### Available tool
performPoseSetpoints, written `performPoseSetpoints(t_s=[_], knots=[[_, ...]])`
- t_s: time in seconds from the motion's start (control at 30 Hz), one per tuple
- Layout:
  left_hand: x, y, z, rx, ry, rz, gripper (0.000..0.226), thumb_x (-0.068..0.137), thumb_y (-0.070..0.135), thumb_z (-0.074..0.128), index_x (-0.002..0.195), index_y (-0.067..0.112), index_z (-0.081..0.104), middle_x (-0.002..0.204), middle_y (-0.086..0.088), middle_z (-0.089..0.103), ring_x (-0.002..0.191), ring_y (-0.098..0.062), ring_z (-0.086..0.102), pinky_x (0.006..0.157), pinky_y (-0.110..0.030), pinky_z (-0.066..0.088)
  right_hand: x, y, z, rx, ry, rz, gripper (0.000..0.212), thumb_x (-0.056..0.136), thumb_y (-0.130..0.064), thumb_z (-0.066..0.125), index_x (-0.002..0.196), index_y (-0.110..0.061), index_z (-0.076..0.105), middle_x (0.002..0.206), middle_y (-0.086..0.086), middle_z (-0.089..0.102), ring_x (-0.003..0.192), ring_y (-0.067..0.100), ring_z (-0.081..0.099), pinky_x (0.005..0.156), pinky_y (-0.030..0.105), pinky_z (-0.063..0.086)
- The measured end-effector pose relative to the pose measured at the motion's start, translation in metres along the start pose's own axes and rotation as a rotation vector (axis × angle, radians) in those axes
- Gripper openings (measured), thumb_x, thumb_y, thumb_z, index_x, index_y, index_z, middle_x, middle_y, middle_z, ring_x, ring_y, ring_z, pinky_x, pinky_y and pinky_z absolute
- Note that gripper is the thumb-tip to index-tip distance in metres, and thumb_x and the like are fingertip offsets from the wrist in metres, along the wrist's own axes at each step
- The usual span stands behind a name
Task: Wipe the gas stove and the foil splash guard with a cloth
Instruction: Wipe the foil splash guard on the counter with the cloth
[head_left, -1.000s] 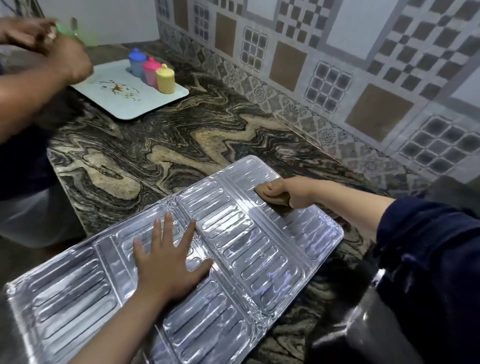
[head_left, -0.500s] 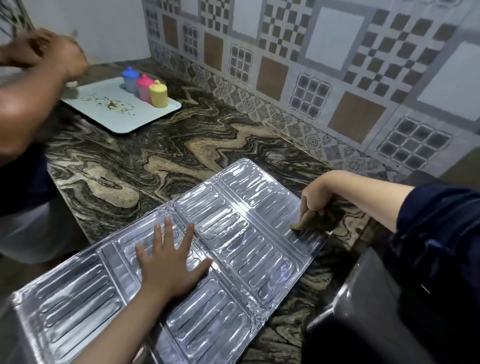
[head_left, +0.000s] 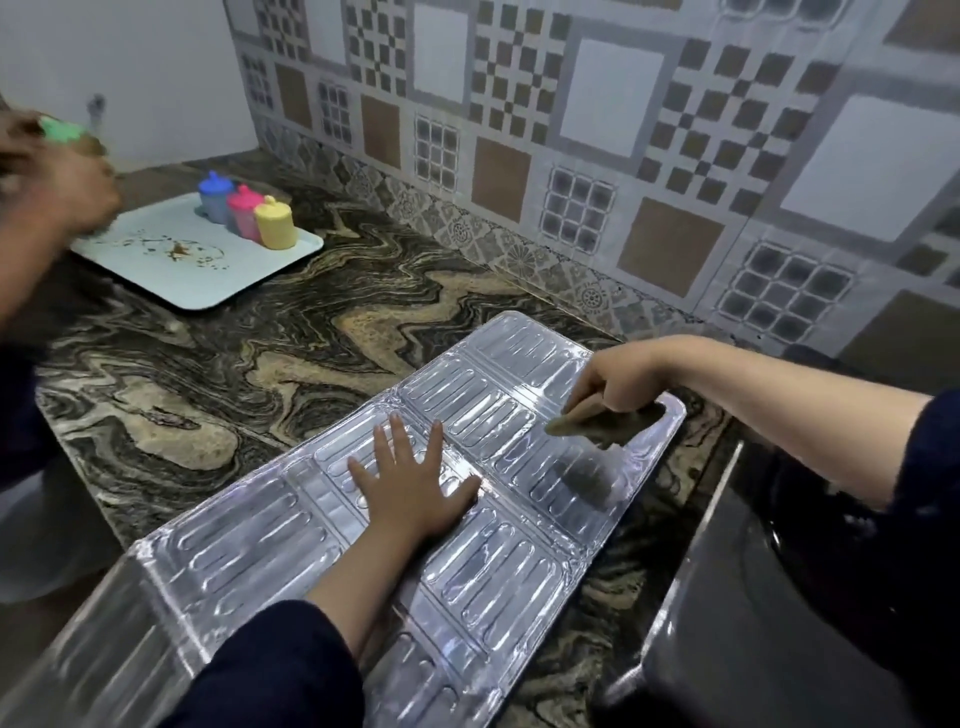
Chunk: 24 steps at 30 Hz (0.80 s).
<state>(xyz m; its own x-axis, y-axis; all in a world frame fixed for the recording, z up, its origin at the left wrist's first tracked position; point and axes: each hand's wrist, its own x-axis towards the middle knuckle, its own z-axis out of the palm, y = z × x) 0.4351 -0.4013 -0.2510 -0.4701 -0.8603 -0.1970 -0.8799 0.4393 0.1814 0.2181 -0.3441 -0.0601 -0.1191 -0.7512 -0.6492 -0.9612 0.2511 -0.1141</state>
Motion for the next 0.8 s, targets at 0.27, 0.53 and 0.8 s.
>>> performPoseSetpoints(t_s=[0.27,0.53,0.8], knots=[[0.056,0.048,-0.009,-0.029,-0.086,0.067,0.096,0.077,0.085,0.026,0.151,0.036,-0.011,0.156,-0.017,-0.024,0.143,-0.040,-0.022,0.106,-0.069,-0.007,-0.006,-0.002,-0.008,0.044,0.024,-0.011,0.031,0.087,-0.011,0.054,0.115,-0.019,0.064,0.094,0.001,0.069,0.088,0.018,0.065,0.046,0.013,0.045],[0.057,0.053,-0.038,-0.438,0.075,0.104,0.102,0.070,0.078,0.050,0.149,0.019,0.023,0.160,-0.012,0.011,0.147,-0.031,0.007,0.111,-0.060,0.012,-0.025,0.002,-0.012,0.277,0.231,0.079,0.036,0.079,0.002,0.041,0.103,-0.011,0.064,0.089,0.004,0.062,0.084,0.021,0.058,0.061,0.026,0.047],[-0.040,0.101,-0.132,-1.057,0.370,0.540,0.027,0.078,0.028,0.077,0.097,0.014,0.064,0.091,0.004,0.067,0.078,0.003,0.063,0.065,-0.007,0.046,-0.066,0.014,-0.008,1.018,0.404,0.078,0.009,0.084,0.001,0.061,0.091,-0.004,0.059,0.083,0.013,0.060,0.070,0.022,0.061,0.062,0.028,0.056]])
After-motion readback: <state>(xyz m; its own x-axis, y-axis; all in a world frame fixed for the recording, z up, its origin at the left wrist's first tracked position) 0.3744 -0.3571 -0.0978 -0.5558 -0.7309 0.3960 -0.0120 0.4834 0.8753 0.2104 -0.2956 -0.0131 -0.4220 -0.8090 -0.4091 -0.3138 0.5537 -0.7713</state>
